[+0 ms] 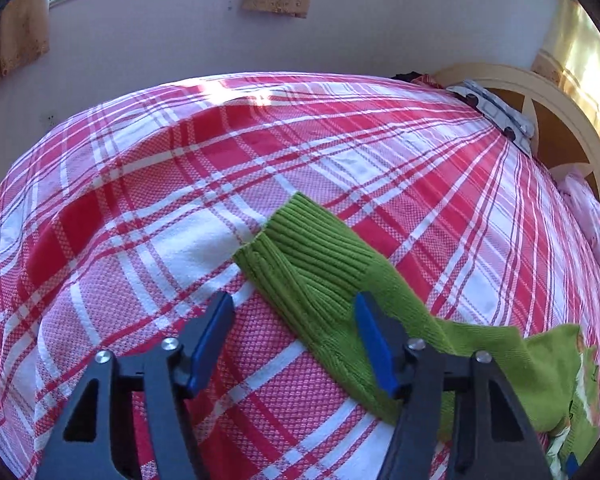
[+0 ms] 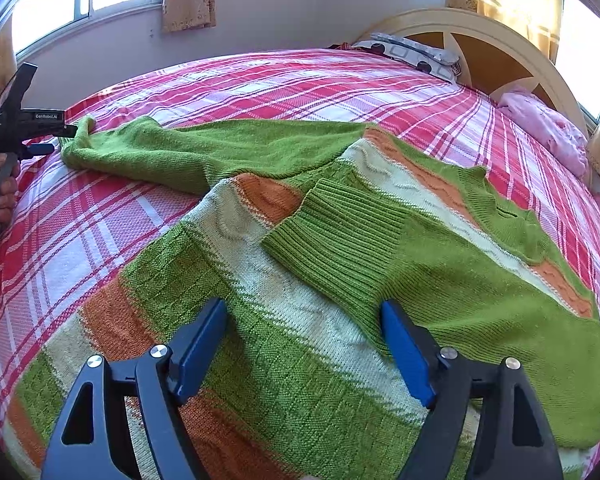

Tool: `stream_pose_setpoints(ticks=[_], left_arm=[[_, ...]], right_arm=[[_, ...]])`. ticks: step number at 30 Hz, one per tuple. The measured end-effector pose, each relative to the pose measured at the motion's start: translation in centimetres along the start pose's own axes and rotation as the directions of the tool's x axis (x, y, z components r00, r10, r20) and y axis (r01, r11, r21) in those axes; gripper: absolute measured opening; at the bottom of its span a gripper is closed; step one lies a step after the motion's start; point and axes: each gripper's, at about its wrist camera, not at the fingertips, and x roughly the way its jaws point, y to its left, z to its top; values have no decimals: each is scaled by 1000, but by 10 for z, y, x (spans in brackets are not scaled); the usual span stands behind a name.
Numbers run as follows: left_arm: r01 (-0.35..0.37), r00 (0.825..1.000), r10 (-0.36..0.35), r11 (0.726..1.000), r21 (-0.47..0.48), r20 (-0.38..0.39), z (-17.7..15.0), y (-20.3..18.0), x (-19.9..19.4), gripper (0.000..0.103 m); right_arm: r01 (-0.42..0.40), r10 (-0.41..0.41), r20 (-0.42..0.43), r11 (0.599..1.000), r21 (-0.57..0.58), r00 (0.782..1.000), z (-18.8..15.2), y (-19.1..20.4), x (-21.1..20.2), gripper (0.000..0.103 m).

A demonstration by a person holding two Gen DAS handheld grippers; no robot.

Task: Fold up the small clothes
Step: 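Close the left tool on the green sleeve cuff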

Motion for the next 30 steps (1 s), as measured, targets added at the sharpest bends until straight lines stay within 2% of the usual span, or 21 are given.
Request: stream_pose_setpoints(ticks=[2,3,4,7,9,11,12,13,14,18,23,26,30], left_arm=[[32,999,-31,998,-59,5,1,9,-4,61],[38,999,-38,997,-72,7,1,11,-5,65],[34,999,-34,997,-76,5,1,12,-4,69],[20,1000,-20,998,-55,1,0,7,0,74],[15,1000,-15,999,-42,2,2,3,4,74],[15,1000,-14,999,-38,3,5,1,7,56],[8,1000,-8,999,-44,6,6,2,7,25],[10,1000,-10,999,-49,5,7,3,8,9],[27,1000,-28,998,-63,-5,8,7,8,7],[89,996,-88,990,-110,17,9,19,-8,6],[176,980,-164,979,-104,112,11,26,-54,5],[218,971,-202,968,-123,126,9,30,-67,5],[227,971,-214,966,-126,109,5,28,-62,5]], right_arm=[[2,-2,1,1000,-1,1000,0,0,-1,80],[3,-3,2,1000,-2,1000,-1,0,-1,80],[5,-5,2,1000,-3,1000,0,0,-1,80],[7,-7,2,1000,-4,1000,0,0,-1,80],[7,-7,2,1000,-5,1000,0,0,-1,80],[9,-9,3,1000,-6,1000,-1,0,-1,80],[10,-10,4,1000,-5,1000,0,0,-1,80],[9,-9,4,1000,-5,1000,0,0,-1,80],[9,-9,4,1000,-5,1000,0,0,-1,80],[8,-8,6,1000,-2,1000,-1,0,-2,80],[7,-7,6,1000,-1,1000,0,0,-2,80],[9,-9,6,1000,-2,1000,-1,0,-2,80],[11,-11,7,1000,-2,1000,0,-1,-2,80]])
